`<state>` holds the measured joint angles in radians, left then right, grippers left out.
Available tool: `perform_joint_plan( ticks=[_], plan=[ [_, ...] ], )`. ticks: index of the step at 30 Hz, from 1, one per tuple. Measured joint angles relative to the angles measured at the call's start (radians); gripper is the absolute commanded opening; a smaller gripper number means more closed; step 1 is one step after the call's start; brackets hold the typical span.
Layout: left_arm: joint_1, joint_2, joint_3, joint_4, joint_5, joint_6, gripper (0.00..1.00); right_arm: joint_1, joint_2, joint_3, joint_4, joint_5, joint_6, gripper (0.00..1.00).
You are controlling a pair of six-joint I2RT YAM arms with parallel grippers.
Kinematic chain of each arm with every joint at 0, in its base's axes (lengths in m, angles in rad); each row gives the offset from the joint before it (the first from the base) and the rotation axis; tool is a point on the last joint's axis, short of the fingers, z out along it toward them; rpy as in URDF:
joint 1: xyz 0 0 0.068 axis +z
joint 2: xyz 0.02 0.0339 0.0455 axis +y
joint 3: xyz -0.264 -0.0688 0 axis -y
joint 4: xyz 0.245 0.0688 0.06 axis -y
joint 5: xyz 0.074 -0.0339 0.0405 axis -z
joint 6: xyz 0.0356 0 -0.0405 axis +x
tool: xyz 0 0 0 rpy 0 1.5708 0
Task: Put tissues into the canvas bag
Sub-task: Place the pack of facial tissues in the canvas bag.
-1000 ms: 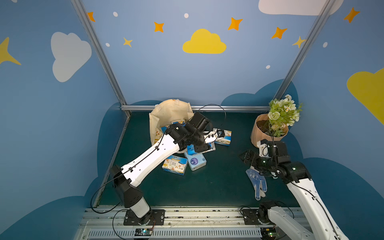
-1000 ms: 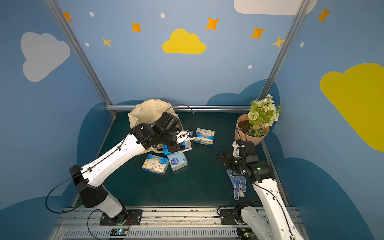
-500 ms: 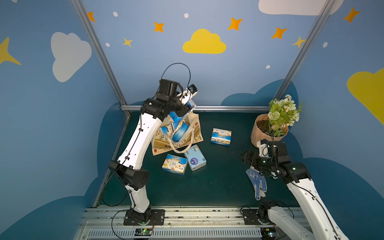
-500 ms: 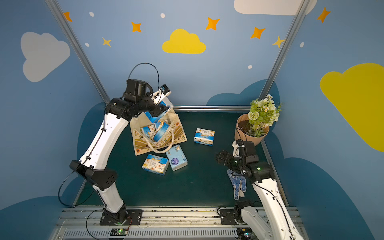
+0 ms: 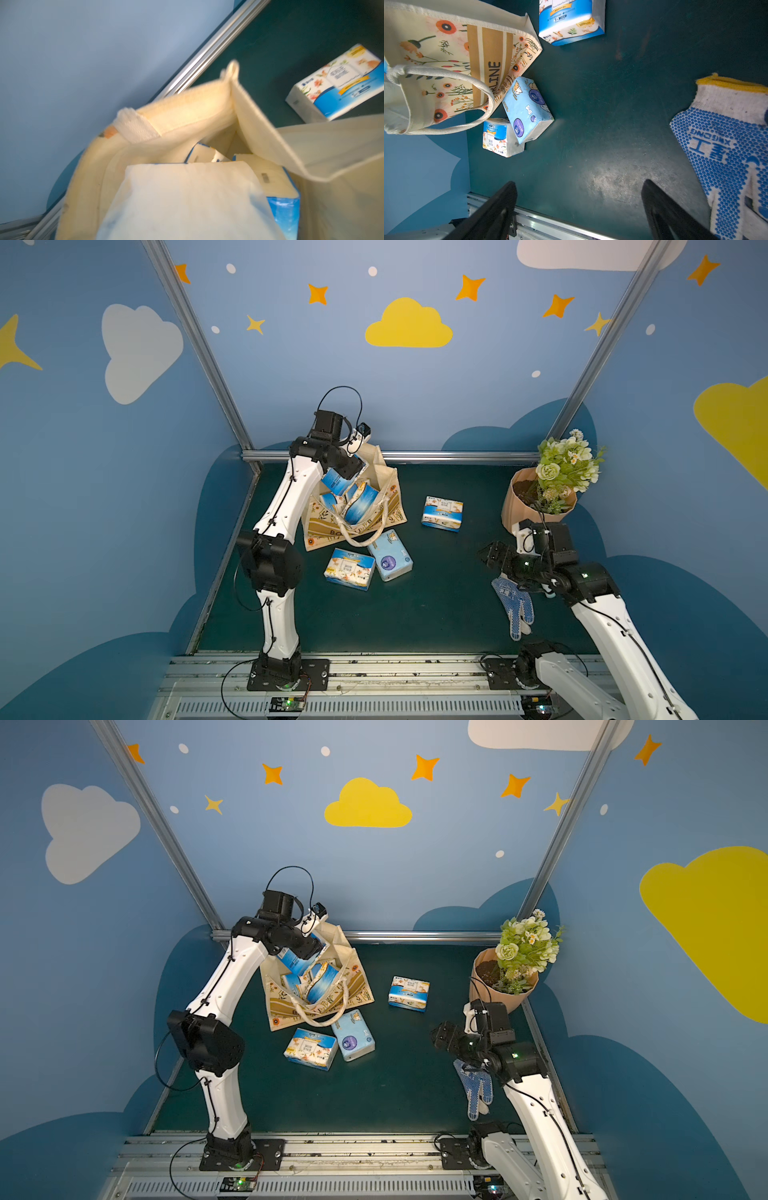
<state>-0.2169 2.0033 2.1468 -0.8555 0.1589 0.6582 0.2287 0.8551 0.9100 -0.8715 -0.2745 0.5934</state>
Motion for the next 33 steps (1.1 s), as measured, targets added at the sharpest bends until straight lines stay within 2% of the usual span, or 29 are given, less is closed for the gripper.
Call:
perform_joint_plan(
  ticks=[9,14,17,27,33],
  plan=[
    [0.012,0.0,-0.137,0.062,-0.037,0.023,0.82,0.0,0.001,-0.003,-0.002,0.013,-0.014,0.95],
    [0.014,0.0,-0.141,0.075,-0.042,0.021,0.91,0.0,0.003,-0.003,-0.004,0.022,-0.023,0.95],
    [0.014,0.0,-0.128,0.077,-0.043,0.019,1.0,0.0,0.003,-0.003,-0.005,0.024,-0.027,0.97],
    [0.009,-0.001,-0.105,0.078,-0.043,0.013,1.0,0.043,0.008,-0.003,0.0,0.041,-0.034,0.97],
    [0.0,-0.012,-0.048,0.036,-0.03,-0.01,1.0,0.163,0.066,0.01,0.003,0.125,-0.055,0.97]
  ],
)
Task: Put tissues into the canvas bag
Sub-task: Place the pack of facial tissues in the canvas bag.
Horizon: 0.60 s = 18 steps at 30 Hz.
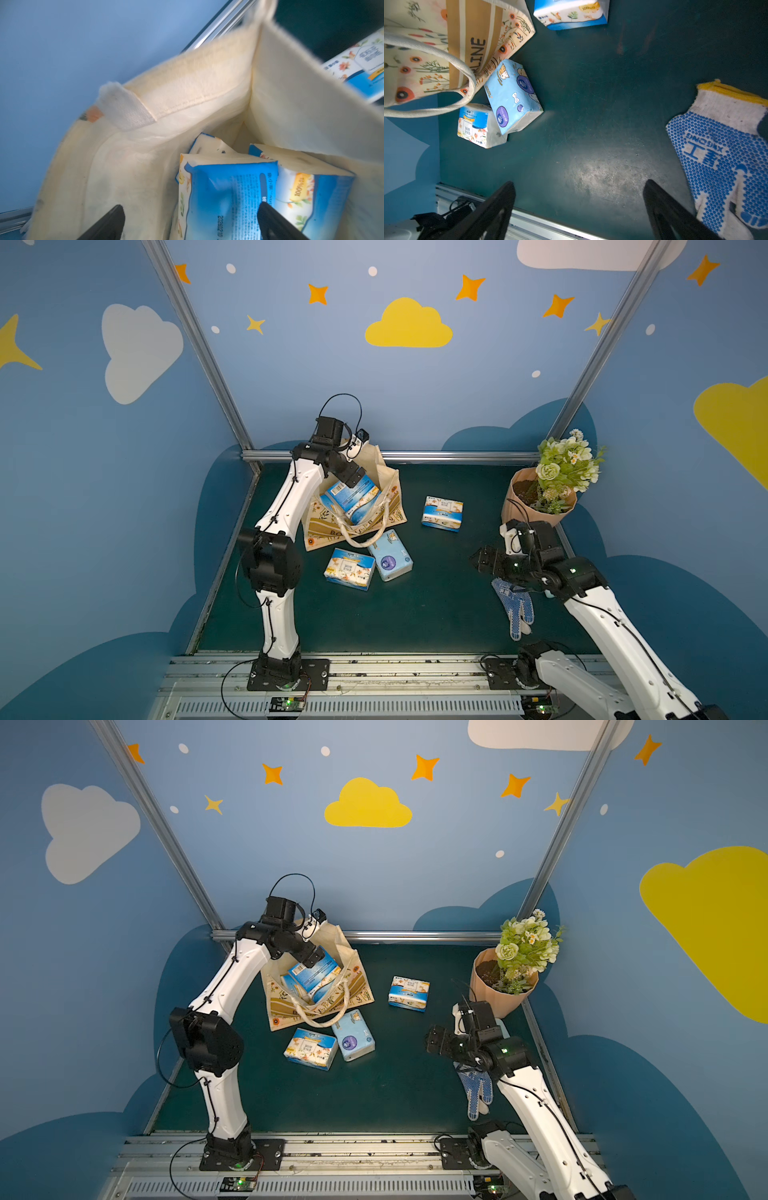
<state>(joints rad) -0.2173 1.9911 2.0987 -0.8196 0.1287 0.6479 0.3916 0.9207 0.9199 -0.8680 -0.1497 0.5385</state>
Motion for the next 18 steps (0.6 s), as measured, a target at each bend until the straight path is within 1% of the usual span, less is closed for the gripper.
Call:
perform_joint_plan(
  ticks=[4,7,10,13,16,18],
  plan=[
    [-0.006,-0.051,0.022,-0.016,0.022,-0.016,1.0,0.1,0.05,0.043,0.012,0.054,-0.028,0.97],
    [-0.012,-0.093,0.061,-0.045,0.033,-0.026,1.0,0.182,0.117,0.095,0.047,0.089,-0.057,0.98],
    [-0.015,-0.124,0.137,-0.084,0.048,-0.042,1.0,0.265,0.209,0.149,0.093,0.123,-0.097,0.97],
    [-0.019,-0.181,0.169,-0.129,0.072,-0.058,1.0,0.346,0.316,0.198,0.145,0.137,-0.152,0.97],
    [-0.02,-0.282,0.125,-0.166,0.097,-0.059,1.0,0.4,0.404,0.229,0.2,0.15,-0.196,0.97],
    [-0.023,-0.395,0.028,-0.186,0.119,-0.045,1.0,0.417,0.444,0.232,0.241,0.145,-0.219,0.97]
  ],
)
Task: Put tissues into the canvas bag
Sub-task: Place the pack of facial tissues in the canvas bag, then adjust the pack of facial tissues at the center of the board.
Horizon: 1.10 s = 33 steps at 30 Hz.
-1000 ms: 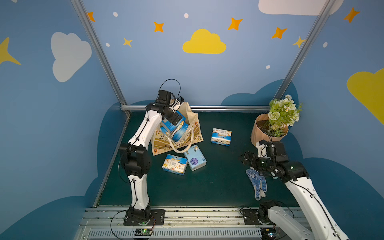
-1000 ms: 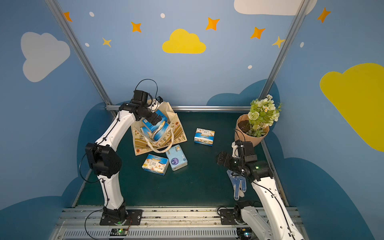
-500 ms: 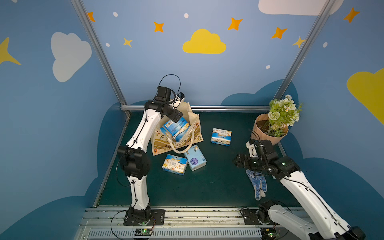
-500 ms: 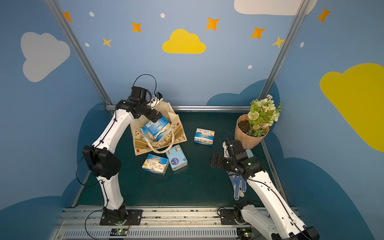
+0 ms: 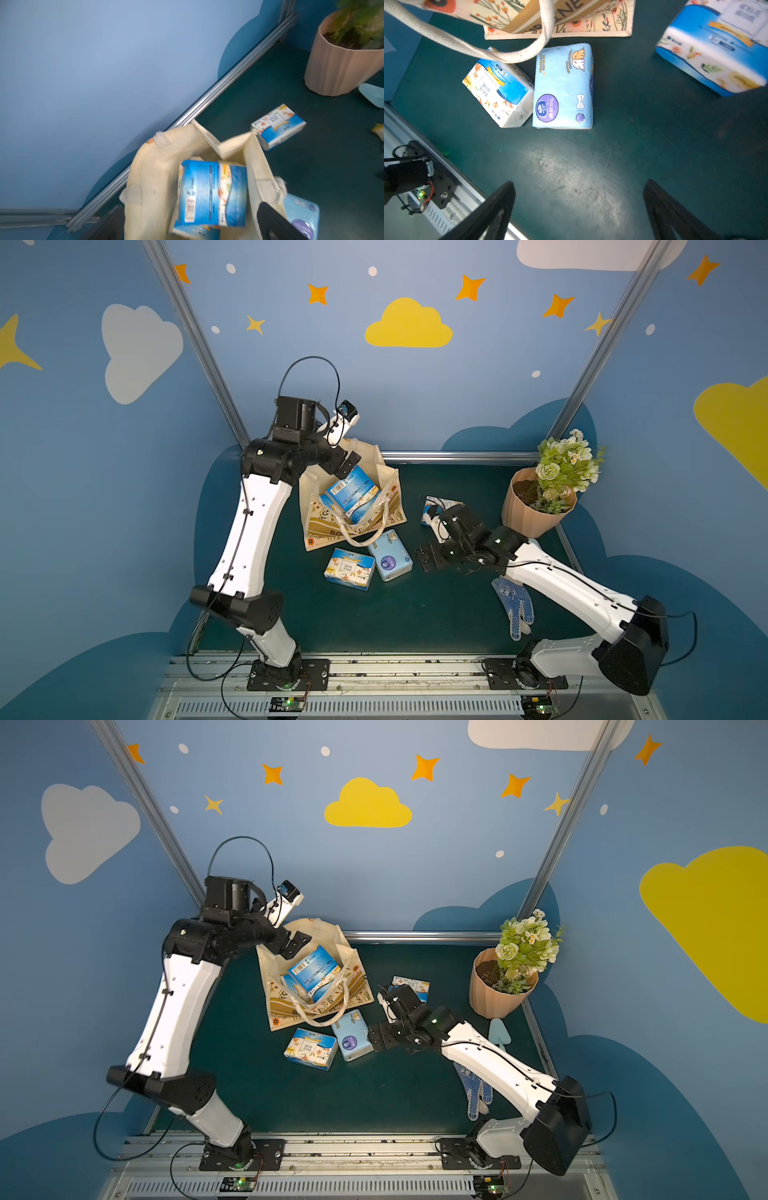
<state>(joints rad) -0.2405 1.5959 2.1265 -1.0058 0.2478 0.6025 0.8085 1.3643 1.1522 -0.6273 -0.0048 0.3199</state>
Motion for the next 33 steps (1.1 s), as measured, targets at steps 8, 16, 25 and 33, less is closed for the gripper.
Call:
perform_joint_plan(
  ticks=[8,16,25,33],
  plan=[
    [-0.073,-0.373,-0.428,-0.066,0.006,0.09,1.0,-0.044,0.171,0.095,0.045,0.058,-0.033,0.97],
    [-0.133,-0.429,-0.765,-0.083,-0.038,0.167,1.0,-0.204,0.244,0.145,0.066,0.125,-0.037,0.97],
    [-0.164,-0.43,-0.901,-0.085,-0.058,0.239,1.0,-0.37,0.398,0.287,0.206,0.1,-0.069,0.97],
    [-0.2,-0.422,-0.893,-0.092,-0.026,0.2,1.0,-0.466,0.676,0.473,0.335,0.029,-0.084,0.97]
  ],
)
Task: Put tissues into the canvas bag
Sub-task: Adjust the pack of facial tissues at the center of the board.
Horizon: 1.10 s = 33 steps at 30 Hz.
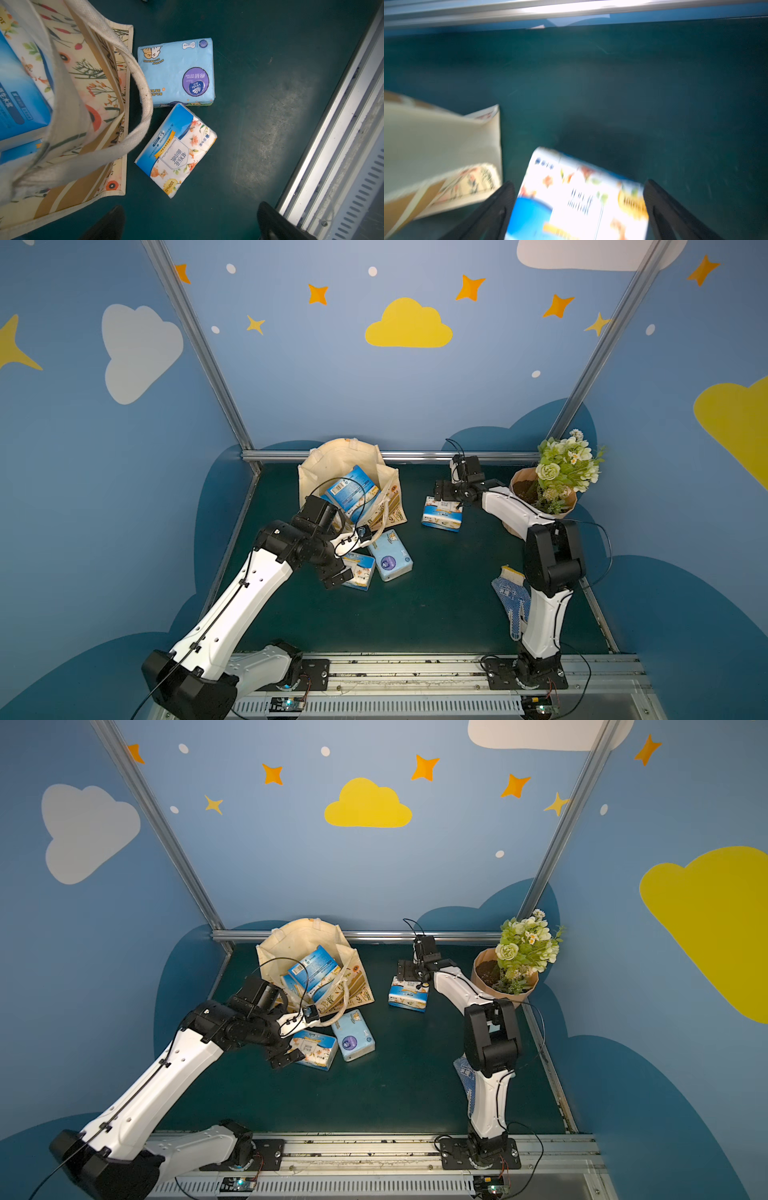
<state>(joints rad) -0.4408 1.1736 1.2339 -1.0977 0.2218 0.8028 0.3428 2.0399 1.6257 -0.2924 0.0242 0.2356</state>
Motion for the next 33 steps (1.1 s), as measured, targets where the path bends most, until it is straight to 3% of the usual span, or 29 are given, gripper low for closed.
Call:
perform_joint_plan(
  ticks=[5,9,23,30,33],
  plan=[
    [-0.023,0.029,0.016,-0.007,0.012,-0.026,1.0,-0.034,0.188,0.24,-0.022,-0.084,-0.015,0.97],
    [-0.034,0.042,0.018,-0.008,0.011,-0.033,1.0,-0.054,0.253,0.305,-0.072,-0.181,-0.024,0.97],
    [-0.069,0.035,0.006,0.01,0.021,-0.042,1.0,-0.053,0.162,0.162,-0.271,-0.357,-0.053,0.97],
    [-0.079,0.021,-0.004,0.014,0.019,-0.04,1.0,0.0,0.018,0.053,-0.324,-0.354,-0.078,0.98],
    [-0.082,0.018,-0.004,0.017,0.019,-0.037,1.0,0.05,-0.019,0.019,-0.347,-0.299,-0.092,0.98]
  ],
)
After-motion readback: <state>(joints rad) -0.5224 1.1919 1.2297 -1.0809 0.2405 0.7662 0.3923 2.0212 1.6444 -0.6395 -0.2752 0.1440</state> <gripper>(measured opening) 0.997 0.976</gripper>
